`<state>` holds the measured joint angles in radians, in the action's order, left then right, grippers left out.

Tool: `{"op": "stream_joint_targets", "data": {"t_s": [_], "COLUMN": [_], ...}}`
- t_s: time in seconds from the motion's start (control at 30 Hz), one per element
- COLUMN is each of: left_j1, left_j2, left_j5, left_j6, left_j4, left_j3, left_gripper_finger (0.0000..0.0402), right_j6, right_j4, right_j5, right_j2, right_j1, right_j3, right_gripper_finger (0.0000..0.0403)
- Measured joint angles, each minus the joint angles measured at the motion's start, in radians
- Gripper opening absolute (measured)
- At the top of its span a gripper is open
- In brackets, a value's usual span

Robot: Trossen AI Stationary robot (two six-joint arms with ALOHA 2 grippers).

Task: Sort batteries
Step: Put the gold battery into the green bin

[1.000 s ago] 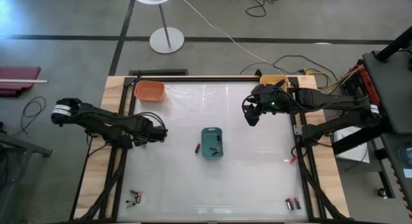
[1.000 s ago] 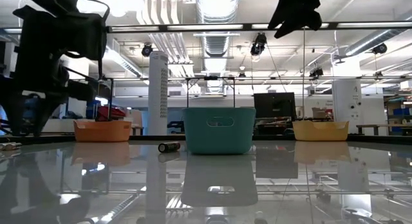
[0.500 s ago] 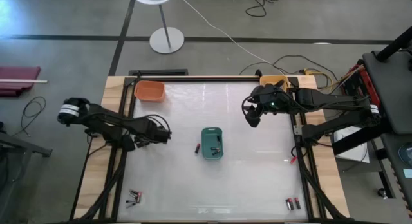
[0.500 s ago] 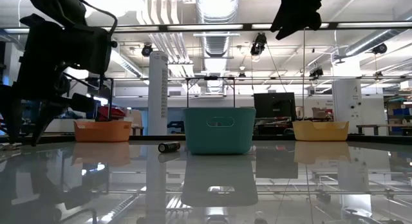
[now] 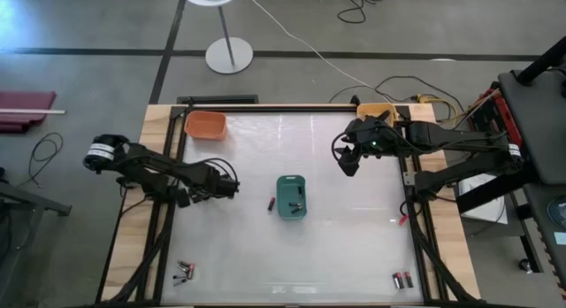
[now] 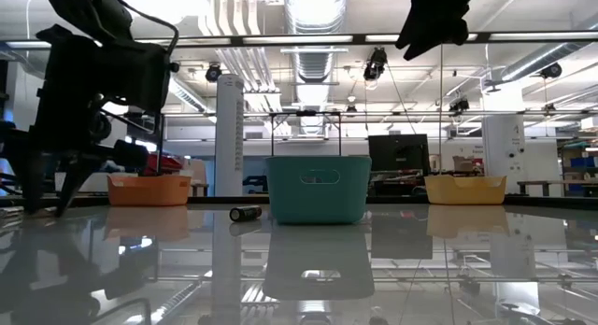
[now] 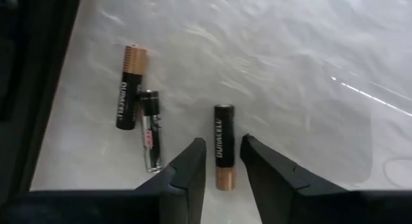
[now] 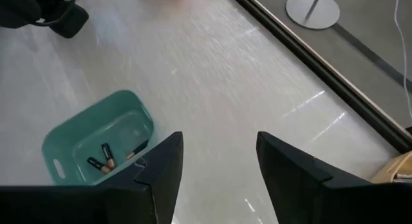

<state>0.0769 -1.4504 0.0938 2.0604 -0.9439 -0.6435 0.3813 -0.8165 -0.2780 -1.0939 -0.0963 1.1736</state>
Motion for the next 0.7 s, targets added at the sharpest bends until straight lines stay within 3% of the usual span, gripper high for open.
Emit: {"op": "stream_joint_targets", "data": {"t_s": [0.27, 0.47, 0.7], "left_j1": [0.000, 0.002, 0.010], "left_j2": [-0.035, -0.010, -0.011], "left_j5": [0.010, 0.052, 0.197], "left_j6": [-0.055, -0.135, -0.276], "left_j4": [0.008, 0.057, 0.038], "left_j3": [-0.031, -0.099, -0.276], "left_gripper_finger": [0.0012, 0.0010, 0.0006], "right_j6": [-0.002, -0.026, -0.025], "right_j4": [-0.024, -0.161, -0.223], "right_j5": [0.024, -0.025, -0.037], "right_j2": [0.002, 0.045, 0.113], "right_j1": [0.000, -0.013, -0.018], "right_j3": [0.000, 0.000, 0.000], "right_gripper_finger": [0.0177, 0.0171, 0.0176]}}
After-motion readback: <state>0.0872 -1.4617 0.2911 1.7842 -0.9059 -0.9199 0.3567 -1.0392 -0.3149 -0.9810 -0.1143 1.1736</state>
